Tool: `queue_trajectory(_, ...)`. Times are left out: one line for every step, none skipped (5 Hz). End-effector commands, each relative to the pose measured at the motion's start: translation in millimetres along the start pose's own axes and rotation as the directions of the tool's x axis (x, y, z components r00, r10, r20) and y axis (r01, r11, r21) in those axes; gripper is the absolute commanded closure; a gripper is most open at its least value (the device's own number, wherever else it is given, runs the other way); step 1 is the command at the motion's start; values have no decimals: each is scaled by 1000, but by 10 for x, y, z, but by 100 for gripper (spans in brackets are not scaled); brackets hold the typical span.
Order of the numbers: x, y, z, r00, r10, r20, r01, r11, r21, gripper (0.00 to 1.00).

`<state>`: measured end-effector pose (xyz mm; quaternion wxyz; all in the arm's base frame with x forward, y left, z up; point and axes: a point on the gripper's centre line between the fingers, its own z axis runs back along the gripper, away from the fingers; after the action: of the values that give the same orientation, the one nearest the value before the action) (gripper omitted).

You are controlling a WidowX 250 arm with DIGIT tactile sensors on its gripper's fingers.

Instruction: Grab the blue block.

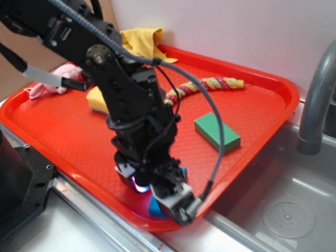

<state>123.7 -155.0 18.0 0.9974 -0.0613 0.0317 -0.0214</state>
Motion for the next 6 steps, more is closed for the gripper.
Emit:
queue_trajectory(119,290,-14,999,5,-40,-3,1000,29,0)
queue_trajectory(423,179,-14,997,-47,-61,50,998,48,0)
queue_trajectory(629,-30,-152,988,-103,-118,117,987,111,0)
queue_trajectory(670,-130,-187,979,-154,-130,170,979,114,0)
queue_trajectory(692,-424,-221,951,-274,-146,291,950,115,100)
queue_trajectory(343,-146,-78,946,-293,-136,305,949,81,100)
